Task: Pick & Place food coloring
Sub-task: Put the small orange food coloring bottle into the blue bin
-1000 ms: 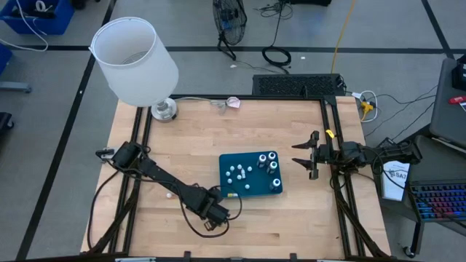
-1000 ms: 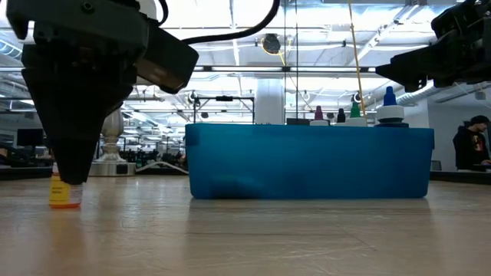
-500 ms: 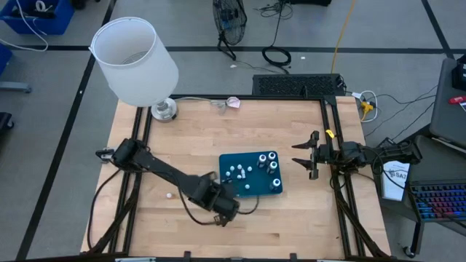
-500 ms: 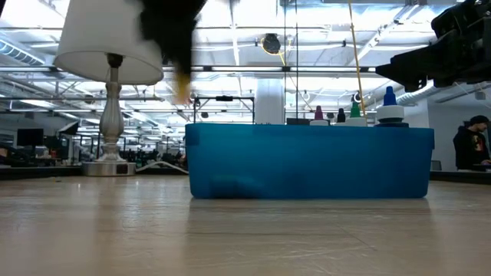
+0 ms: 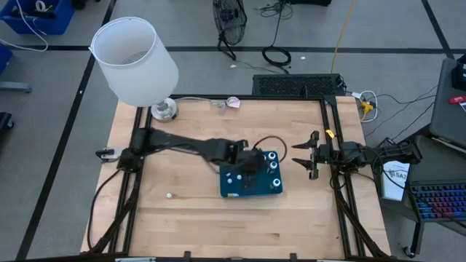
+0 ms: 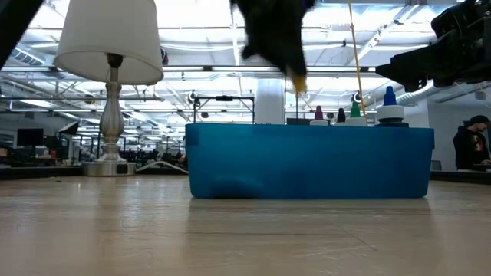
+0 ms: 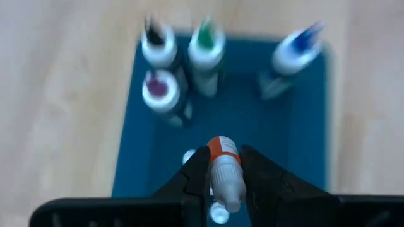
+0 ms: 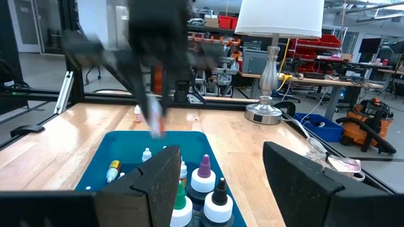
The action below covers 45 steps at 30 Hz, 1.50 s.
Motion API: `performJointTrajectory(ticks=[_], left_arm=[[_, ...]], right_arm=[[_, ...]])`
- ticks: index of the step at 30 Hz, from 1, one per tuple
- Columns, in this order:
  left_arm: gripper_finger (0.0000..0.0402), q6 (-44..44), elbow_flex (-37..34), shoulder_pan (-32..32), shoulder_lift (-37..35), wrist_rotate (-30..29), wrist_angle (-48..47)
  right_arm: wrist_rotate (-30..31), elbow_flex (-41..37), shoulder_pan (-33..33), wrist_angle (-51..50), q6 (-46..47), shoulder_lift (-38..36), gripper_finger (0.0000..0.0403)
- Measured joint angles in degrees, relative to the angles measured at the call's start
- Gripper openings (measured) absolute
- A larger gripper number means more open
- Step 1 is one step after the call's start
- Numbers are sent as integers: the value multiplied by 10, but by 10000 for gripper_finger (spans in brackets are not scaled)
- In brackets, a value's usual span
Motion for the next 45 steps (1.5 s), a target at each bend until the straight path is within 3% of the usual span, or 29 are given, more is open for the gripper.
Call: performJointTrajectory(ticks=[8,22,28,35,40,45], left_arm=[[68,-6,-5,29,87,97,-14],[69,-23,-3,25,140,123,-10],[150,-23,-5,24,139,122,-10],[200,-23,35,24,132,122,-12],[197,-15,85,24,133,122,-33],[188,-21,158,21,132,118,-138]], right_arm=[[0,0,0,0,0,0,212],[0,0,0,1,0,0,212],[0,0,0,0,0,0,212],[0,0,0,1,0,0,212],[0,0,0,0,0,0,212],[0,0,0,0,0,0,212]])
